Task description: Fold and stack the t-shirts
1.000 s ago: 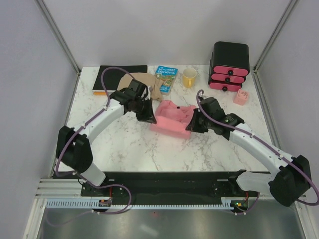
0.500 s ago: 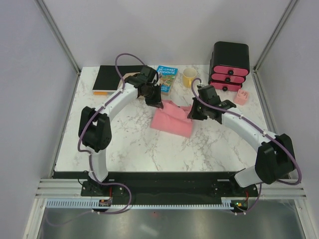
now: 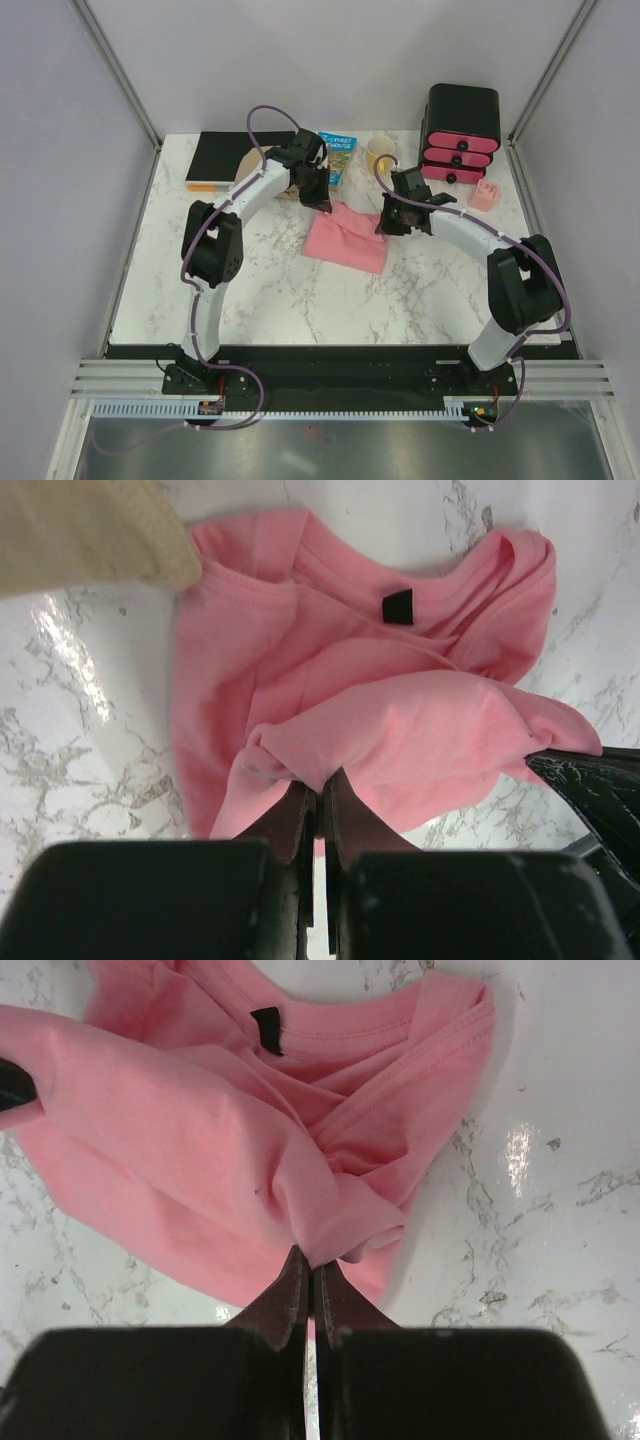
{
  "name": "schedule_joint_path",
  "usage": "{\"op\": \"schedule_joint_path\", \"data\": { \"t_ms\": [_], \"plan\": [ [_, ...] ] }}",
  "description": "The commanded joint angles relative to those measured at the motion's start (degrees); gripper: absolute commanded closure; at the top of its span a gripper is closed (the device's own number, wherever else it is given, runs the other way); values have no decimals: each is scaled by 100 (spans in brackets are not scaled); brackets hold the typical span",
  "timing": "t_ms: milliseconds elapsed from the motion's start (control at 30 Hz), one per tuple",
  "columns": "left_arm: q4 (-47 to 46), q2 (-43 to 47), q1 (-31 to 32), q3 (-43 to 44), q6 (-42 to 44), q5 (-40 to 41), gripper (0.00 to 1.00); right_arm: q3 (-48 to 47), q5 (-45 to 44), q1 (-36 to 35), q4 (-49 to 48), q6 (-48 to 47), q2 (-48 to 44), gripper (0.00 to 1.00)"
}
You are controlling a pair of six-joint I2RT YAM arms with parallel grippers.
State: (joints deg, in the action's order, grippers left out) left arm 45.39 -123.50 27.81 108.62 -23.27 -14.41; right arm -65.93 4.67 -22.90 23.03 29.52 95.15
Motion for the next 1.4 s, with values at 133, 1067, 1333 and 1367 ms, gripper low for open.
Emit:
{"op": "schedule_joint_path", "data": {
  "t_ms": [133, 1067, 1333, 1367],
  "plan": [
    [5, -595, -92, 774, 130, 44, 77, -341, -326, 118, -474, 237, 495, 75],
    [49, -1475, -478, 2172, -398, 79, 60, -1237, -256, 830, -1195, 1364, 1436, 61],
    [93, -1282, -636, 2164, -328, 474, 59, -1607, -291, 910, -1063, 1153, 1445, 59],
    [93, -1264, -663, 2164, -319, 492, 59, -1642, -352, 901, -1055, 1101, 1418, 58]
  ]
}}
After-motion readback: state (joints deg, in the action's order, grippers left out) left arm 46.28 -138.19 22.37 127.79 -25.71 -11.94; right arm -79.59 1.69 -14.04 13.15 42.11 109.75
